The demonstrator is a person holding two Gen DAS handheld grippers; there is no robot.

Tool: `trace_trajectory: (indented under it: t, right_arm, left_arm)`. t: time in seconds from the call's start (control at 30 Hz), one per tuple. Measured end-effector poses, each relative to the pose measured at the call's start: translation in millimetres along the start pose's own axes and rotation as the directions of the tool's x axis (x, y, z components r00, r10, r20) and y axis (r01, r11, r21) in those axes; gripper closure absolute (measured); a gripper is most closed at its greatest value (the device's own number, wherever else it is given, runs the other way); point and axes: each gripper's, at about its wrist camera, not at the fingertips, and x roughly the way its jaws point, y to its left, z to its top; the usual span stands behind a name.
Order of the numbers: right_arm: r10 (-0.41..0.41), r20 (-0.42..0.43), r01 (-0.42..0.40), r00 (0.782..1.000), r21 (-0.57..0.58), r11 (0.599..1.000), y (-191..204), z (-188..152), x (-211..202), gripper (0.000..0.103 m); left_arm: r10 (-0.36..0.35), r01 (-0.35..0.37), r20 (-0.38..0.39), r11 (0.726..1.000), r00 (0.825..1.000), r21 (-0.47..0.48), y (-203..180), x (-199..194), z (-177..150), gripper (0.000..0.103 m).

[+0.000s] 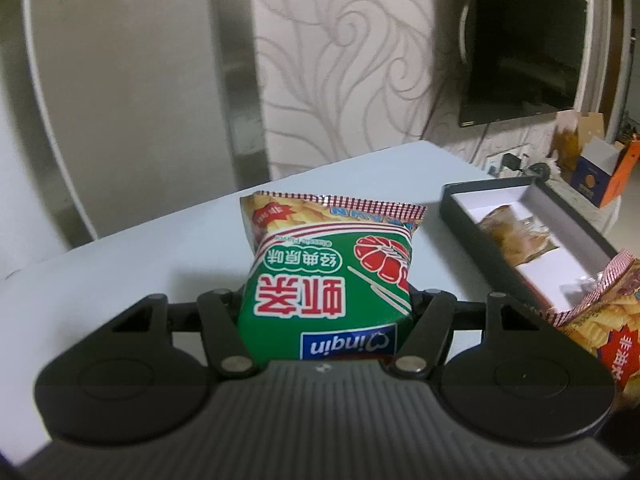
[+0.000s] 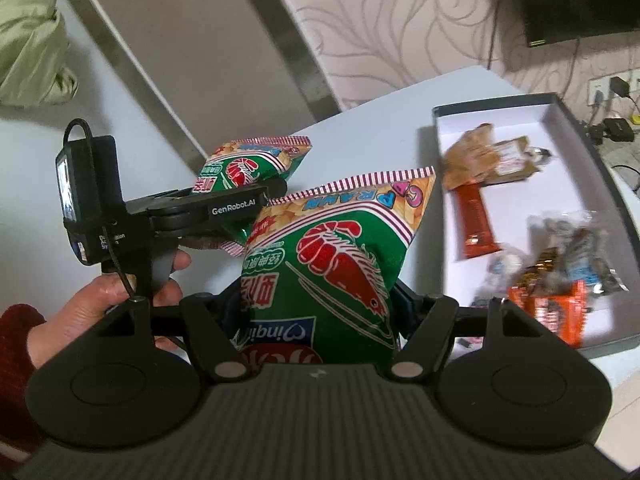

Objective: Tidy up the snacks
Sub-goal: 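Lift and carry both green prawn-cracker bags over the box with both grippers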

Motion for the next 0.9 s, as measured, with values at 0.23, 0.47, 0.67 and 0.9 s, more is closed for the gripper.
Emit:
trace_trajectory:
  t: [0.23, 0.47, 0.67, 0.9]
  right_arm:
    - [-0.037, 0.043, 0.036, 0.998, 0.039, 0.999, -28, 7, -24, 0.028]
    - [-0.101, 0.074, 0.093, 0.992, 0.097, 0.991, -66, 12, -42, 0.028]
    - [-0.178, 0.077, 0.170, 0.981, 0.095, 0.981, -91, 13, -45, 0.028]
    - [-0.235, 0.059, 0.231, 0.970, 0.059, 0.971, -112, 12, -42, 0.028]
  left_arm:
    - [-0.047, 0.046, 0.019, 0.998, 0.999, 0.034, -35, 8, 18, 0.036]
    - [-0.103, 0.101, 0.020, 0.992, 0.995, 0.072, -77, 21, 32, 0.035]
    - [-0.154, 0.152, 0.004, 0.982, 0.988, 0.108, -117, 39, 39, 0.035]
    - [-0.184, 0.183, -0.001, 0.973, 0.983, 0.143, -146, 52, 41, 0.035]
